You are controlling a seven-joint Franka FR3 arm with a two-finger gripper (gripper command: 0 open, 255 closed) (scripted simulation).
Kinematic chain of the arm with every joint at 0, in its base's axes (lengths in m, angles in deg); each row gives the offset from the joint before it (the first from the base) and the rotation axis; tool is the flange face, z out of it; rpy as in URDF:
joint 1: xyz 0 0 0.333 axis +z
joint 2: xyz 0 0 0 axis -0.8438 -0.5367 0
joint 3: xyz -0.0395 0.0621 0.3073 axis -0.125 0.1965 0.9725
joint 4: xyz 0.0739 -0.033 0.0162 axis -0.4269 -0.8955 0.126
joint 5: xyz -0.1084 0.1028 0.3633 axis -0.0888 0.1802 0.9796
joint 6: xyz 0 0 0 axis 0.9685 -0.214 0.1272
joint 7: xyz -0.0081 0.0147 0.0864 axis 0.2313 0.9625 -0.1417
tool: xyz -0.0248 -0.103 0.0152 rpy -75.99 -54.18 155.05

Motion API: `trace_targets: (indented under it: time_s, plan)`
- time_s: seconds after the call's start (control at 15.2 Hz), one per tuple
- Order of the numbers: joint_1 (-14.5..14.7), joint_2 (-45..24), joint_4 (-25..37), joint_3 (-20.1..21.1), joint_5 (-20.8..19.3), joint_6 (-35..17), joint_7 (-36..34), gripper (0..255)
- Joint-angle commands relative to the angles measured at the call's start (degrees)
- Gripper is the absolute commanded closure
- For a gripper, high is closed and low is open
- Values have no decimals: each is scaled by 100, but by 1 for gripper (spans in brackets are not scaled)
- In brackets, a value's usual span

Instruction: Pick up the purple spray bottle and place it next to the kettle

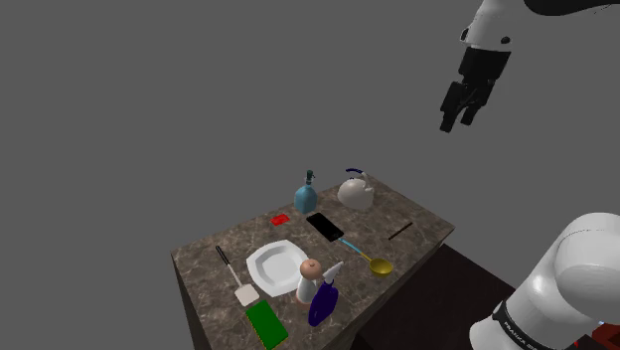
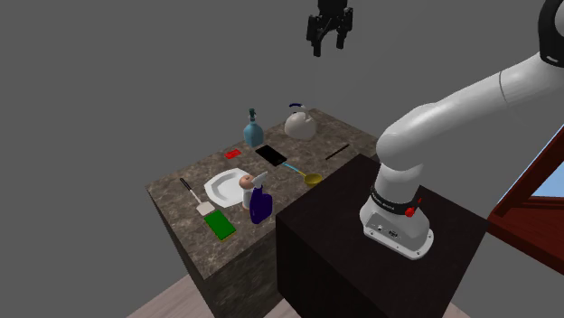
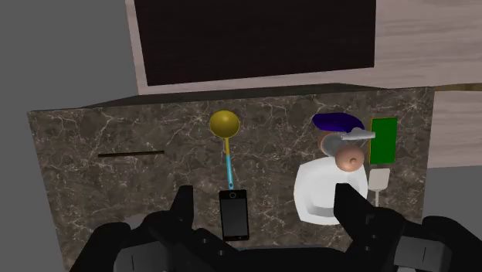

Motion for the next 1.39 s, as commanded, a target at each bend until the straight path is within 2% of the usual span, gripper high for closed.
trace_targets:
  time_s: [0.0,0.73,1.32]
  plan:
    - [0,0,0,0,0,0,0,0]
    - [-228,-355,-1771,270,780,-1801,-1535,0]
    - [-188,-1476,-2684,538,1635,-3690,-2555,0]
